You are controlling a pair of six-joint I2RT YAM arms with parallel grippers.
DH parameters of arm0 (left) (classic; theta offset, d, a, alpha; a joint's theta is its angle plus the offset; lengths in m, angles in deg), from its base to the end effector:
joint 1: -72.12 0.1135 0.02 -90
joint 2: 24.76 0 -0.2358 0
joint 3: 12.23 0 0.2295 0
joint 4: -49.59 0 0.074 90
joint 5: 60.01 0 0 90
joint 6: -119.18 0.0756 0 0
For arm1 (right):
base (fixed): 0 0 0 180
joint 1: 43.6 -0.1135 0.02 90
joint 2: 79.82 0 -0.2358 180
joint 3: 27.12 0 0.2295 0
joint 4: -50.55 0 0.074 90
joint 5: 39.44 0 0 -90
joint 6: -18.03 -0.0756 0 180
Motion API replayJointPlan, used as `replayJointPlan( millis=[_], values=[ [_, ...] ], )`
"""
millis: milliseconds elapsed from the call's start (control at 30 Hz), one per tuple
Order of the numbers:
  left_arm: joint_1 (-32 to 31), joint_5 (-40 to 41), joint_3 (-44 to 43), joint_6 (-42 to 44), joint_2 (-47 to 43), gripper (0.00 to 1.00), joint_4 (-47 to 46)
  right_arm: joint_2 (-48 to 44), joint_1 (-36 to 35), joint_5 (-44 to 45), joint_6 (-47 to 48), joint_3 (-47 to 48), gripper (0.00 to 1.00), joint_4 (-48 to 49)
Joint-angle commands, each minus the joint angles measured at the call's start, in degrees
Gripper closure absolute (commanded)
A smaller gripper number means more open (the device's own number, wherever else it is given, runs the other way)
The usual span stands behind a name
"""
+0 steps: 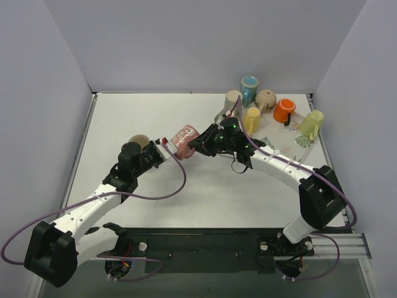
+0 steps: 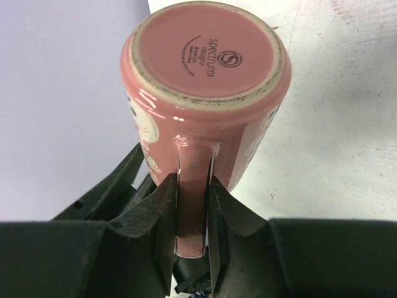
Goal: Turn the mug right side up
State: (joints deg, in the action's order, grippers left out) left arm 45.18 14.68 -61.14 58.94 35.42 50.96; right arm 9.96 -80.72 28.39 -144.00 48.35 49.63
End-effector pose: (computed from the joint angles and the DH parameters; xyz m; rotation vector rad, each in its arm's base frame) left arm 0.2327 -0.1407 0.2411 1.0125 1.4737 -0.2038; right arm 0.2861 0.2523 0.2547 0.3387 2.1531 1.5870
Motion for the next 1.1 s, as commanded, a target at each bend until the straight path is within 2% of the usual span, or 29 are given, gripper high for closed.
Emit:
replayJointPlan(
  millis=[0,33,67,233,333,400,433,467,567,600,667,833,867,900,933,1067],
  values=[
    [-1.8,-0.9,-0.6,0.9,-0.4,0.79,-13.5,0.5,-3.1,-5.2,-2.6,1.3,1.0,11.4],
    [-1.9,-0.9,-0.9,0.7,-0.6,0.98,-13.5,0.4,-3.1,-5.2,-2.2,1.2,1.0,10.7],
    [-1.9,-0.9,-1.0,0.3,-0.9,1.0,-12.6,0.2,-3.0,-5.0,-1.4,1.5,1.0,9.7],
    [-1.9,-1.9,-5.1,-2.8,-1.6,1.0,-2.5,-1.4,-1.9,-0.8,7.9,3.6,1.0,-3.0],
    [-2.2,-3.1,-6.8,-2.6,-0.9,1.0,2.1,-1.1,-1.5,-1.6,4.9,1.8,1.0,0.2],
    [-2.2,-4.6,-5.7,-0.8,-0.8,0.99,1.5,-1.2,-1.1,-1.9,1.2,-0.5,1.0,6.1],
    [-2.2,-4.4,-5.1,-0.8,-1.0,0.92,0.4,-1.4,-0.8,-1.2,1.0,-1.1,1.0,6.9],
    [-2.1,-4.2,-4.9,-1.3,-1.0,0.81,-0.1,-1.9,-0.6,-0.8,1.7,-1.2,1.0,6.4],
    [-0.7,-8.1,-7.1,-0.7,-1.7,0.66,5.6,-3.1,0.2,1.4,3.0,-1.4,1.0,4.0],
    [-0.7,-8.3,-7.5,-1.1,-1.9,0.59,5.8,-3.6,0.7,1.6,3.0,-1.5,1.0,3.8],
    [-0.7,-9.6,-7.2,-2.4,-2.3,0.5,6.0,-4.3,1.0,2.8,3.3,-1.5,1.0,3.1],
    [-0.7,-10.7,-7.5,-6.1,-2.2,0.44,7.6,-6.2,1.2,5.8,-0.6,-3.9,1.0,6.8],
    [-0.7,-11.8,-7.7,-6.0,-2.2,0.4,8.1,-6.4,1.2,6.3,-1.7,-4.1,1.0,8.2],
    [-0.7,-12.4,-7.6,-6.5,-2.4,0.26,8.3,-7.0,1.2,7.8,-3.5,-4.2,1.0,9.4],
    [-0.7,-13.2,-7.3,-6.7,-2.7,0.2,8.2,-7.3,1.0,9.0,-4.5,-4.3,1.0,11.8],
    [-0.7,-13.7,-6.4,-7.7,-3.1,0.18,5.5,-9.4,-0.9,16.4,-6.0,-0.7,1.0,12.7]
  ],
)
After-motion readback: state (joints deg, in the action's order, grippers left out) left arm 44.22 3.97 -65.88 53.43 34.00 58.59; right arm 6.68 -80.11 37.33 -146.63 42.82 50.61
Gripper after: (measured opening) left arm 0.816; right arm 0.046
